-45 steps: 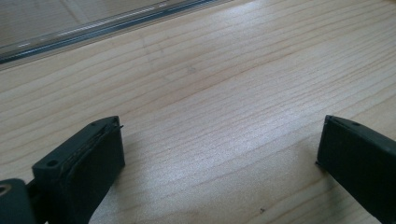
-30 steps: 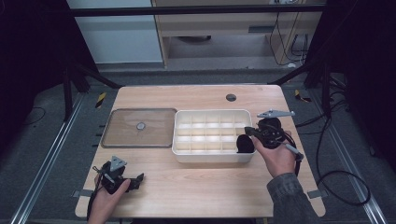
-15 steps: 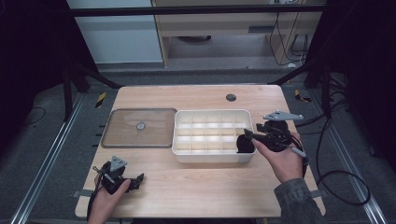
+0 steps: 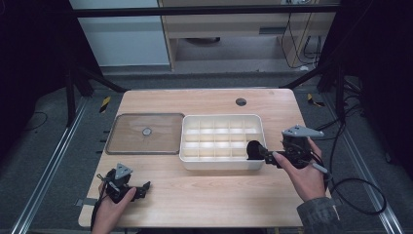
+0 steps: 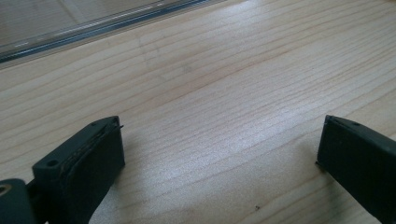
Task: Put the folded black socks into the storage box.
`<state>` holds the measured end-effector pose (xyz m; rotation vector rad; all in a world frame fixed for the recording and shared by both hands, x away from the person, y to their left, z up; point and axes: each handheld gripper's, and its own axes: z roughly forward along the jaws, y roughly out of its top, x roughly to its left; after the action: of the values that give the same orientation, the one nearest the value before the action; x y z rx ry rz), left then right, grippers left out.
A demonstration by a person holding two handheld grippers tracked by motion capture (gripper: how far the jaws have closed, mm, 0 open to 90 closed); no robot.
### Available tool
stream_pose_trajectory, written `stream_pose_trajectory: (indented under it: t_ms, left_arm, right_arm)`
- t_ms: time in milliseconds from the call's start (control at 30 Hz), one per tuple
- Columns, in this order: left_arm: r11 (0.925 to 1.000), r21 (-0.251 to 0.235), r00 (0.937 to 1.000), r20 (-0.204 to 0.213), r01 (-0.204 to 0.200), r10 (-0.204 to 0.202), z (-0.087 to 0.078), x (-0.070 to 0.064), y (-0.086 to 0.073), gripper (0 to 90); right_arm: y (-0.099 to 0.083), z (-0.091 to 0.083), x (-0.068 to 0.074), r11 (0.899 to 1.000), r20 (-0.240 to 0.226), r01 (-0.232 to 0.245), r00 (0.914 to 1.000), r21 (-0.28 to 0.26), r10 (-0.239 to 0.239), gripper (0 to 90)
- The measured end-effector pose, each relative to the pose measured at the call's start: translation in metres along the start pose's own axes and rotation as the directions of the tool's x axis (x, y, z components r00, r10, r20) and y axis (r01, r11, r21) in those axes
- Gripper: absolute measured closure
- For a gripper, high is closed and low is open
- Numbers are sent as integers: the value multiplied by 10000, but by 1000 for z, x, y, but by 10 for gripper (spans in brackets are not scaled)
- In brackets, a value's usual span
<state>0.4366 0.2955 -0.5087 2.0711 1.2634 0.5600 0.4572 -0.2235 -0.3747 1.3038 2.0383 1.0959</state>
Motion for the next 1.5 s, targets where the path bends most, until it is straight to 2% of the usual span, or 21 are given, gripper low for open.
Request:
stream_pose_trajectory:
  t_ms: [133, 233, 333, 400, 433, 533, 567, 700, 800, 1000, 1133, 1500]
  left_arm:
    - [10000, -4, 10000, 7, -12, 12, 0, 0, 0, 0]
    - [10000, -24, 10000, 15, 48, -48, 0, -1, -1, 0]
    - [10000, -12, 10000, 17, 30, -30, -1, -1, -1, 0]
    - [10000, -27, 10000, 16, 47, -47, 0, -1, -1, 0]
    - [10000, -25, 10000, 21, 47, -47, 0, -1, -1, 0]
    - [10000, -23, 10000, 22, 45, -45, 0, -1, -1, 0]
    - [10000, -19, 10000, 26, 33, -33, 0, -1, -1, 0]
    - [10000, -17, 10000, 33, 35, -34, 0, -1, -1, 0]
    - [10000, -24, 10000, 22, 43, -43, 0, -1, -1, 0]
    - [10000, -7, 10000, 22, 26, -26, -1, -1, -1, 0]
    - [10000, -5, 10000, 22, 24, -24, -1, -1, -1, 0]
    - [10000, -5, 10000, 22, 23, -23, -1, -1, -1, 0]
  right_arm:
    - [-18, 1, -10, 9994, 40, -156, 9999, 315, 154, 86]
    - [-31, 3, -15, 9978, 252, -211, 9995, 630, 196, 158]
    - [-45, 6, -23, 9965, 476, -256, 9986, 796, 219, 174]
    - [-50, 8, -26, 9964, 548, -267, 9982, 806, 223, 174]
    - [-60, 13, -31, 9967, 650, -314, 9975, 752, 265, 179]
    - [-73, 20, -36, 9957, 561, -507, 9973, 778, 464, 180]
    - [-78, 24, -38, 9959, 579, -423, 9976, 802, 377, 179]
    - [-91, 32, -35, 9949, 478, -386, 9983, 935, 343, 176]
    - [-100, 38, -32, 9933, 471, -118, 9989, 1147, 64, 171]
    - [-110, 49, -27, 9890, 331, -225, 9993, 1460, 179, 158]
    - [-113, 55, -26, 9878, 501, -230, 9986, 1538, 155, 148]
    - [-116, 67, -17, 9883, 575, -415, 9978, 1466, 334, 128]
